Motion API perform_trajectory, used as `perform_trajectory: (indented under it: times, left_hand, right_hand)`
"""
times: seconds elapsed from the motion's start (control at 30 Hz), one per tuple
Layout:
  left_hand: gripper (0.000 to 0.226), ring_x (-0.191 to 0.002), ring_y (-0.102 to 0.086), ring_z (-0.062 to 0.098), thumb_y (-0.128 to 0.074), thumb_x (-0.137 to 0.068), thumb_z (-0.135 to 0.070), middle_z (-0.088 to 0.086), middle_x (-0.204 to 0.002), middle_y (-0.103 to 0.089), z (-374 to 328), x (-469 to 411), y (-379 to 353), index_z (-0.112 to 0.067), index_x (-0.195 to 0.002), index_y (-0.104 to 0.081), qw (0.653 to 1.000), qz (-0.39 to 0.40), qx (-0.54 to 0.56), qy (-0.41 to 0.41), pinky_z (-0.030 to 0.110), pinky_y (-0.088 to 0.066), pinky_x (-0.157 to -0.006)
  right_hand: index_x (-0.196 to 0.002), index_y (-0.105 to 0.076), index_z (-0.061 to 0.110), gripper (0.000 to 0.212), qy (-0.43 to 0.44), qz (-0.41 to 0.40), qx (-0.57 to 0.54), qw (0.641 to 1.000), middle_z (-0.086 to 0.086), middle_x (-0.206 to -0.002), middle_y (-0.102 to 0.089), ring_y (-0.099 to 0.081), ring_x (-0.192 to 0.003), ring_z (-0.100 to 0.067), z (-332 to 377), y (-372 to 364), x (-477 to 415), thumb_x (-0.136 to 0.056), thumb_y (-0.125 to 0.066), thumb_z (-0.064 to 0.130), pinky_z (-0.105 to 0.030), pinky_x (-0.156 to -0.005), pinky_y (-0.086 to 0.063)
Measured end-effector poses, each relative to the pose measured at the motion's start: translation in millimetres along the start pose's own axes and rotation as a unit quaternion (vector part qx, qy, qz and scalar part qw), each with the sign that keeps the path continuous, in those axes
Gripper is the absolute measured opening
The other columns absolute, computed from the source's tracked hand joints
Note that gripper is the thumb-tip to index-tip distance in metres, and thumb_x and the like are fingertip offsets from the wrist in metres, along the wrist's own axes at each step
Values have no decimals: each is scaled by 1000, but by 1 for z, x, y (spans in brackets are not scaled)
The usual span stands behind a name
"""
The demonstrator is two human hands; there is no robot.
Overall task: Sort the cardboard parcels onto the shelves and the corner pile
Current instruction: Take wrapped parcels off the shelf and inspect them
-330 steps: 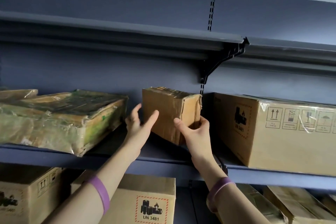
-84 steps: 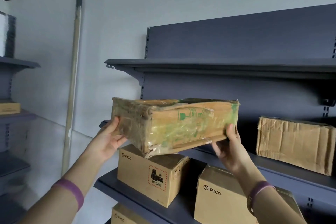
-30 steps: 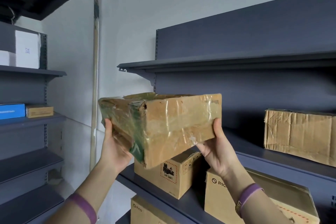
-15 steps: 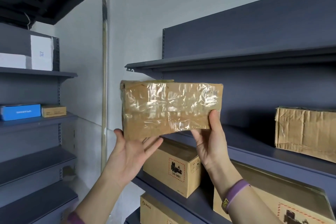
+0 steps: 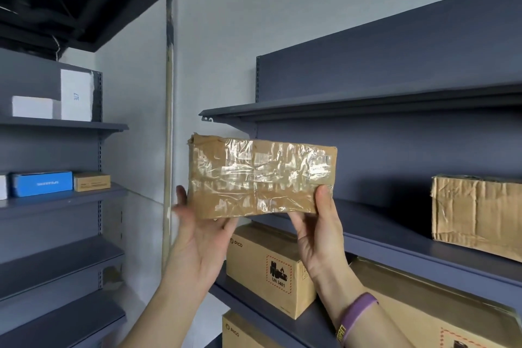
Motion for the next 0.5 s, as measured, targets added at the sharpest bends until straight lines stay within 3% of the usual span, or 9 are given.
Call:
perform_trajectory:
  times: [0.1,0.2,0.3,0.37,0.4,0.47,0.5]
  left_hand:
    - [124,-113,-67,25,-100,-46,-33,6,-141,-57,6,0,6,-31,-151,-35,997,-47,-54,6,44,-60,-81]
    - [64,-100,-72,16,-71,-76,-23,-1,-111,-74,0,-2,12,-16,-136,-52,996,-72,-60,-12,35,-62,-77]
    - [34,-107,-69,25,-61,-85,-24,12,-129,-65,-14,-7,28,-16,-118,-65,994,-101,-41,-8,32,-62,-71]
    - [19,-113,-66,29,-68,-82,-29,16,-134,-60,-25,-9,43,-19,-95,-79,992,-124,-17,-7,35,-61,-78]
    - [18,-117,-64,31,-78,-74,-32,17,-135,-60,-30,-10,47,-22,-88,-80,992,-123,-10,-5,36,-61,-79]
    - [49,-119,-63,31,-93,-56,-39,16,-133,-62,-39,-13,58,-23,-99,-76,991,-132,1,-17,34,-62,-75]
    - [54,-114,-66,27,-91,-59,-43,12,-129,-65,-42,-13,60,-22,-105,-73,989,-145,-1,-28,32,-62,-72]
  right_hand:
    - [-126,-63,14,49,-8,10,13,1000,-11,-121,-69,-71,-99,-24,0,0,2,-80,-65,31,-36,-80,-59]
    - [-132,-57,12,50,-26,42,28,998,-15,-129,-64,-64,-116,-32,0,3,3,-84,-64,24,-40,-83,-59]
    - [-140,-50,10,62,-35,106,56,992,-13,-137,-59,-55,-127,-35,3,9,6,-87,-66,39,-49,-96,-53]
    - [-136,-53,12,60,-48,101,69,991,-7,-130,-65,-60,-123,-33,6,15,5,-87,-57,46,-48,-93,-55]
    - [-133,-56,15,55,-63,82,64,993,-6,-129,-65,-62,-118,-34,7,18,3,-86,-56,44,-48,-91,-56]
    - [-127,-59,20,50,-83,33,70,994,-7,-139,-54,-62,-116,-35,6,24,-2,-82,-61,41,-50,-91,-56]
    - [-125,-59,21,50,-85,11,80,993,-8,-143,-48,-60,-116,-35,6,25,-4,-79,-64,41,-50,-90,-57]
Point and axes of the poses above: each hand's wrist, its own x-axis away from the middle knuckle, its own y-axis out of the back of the hand, z = x × y, the point moved 3 cm from there along -x, towards the middle knuckle
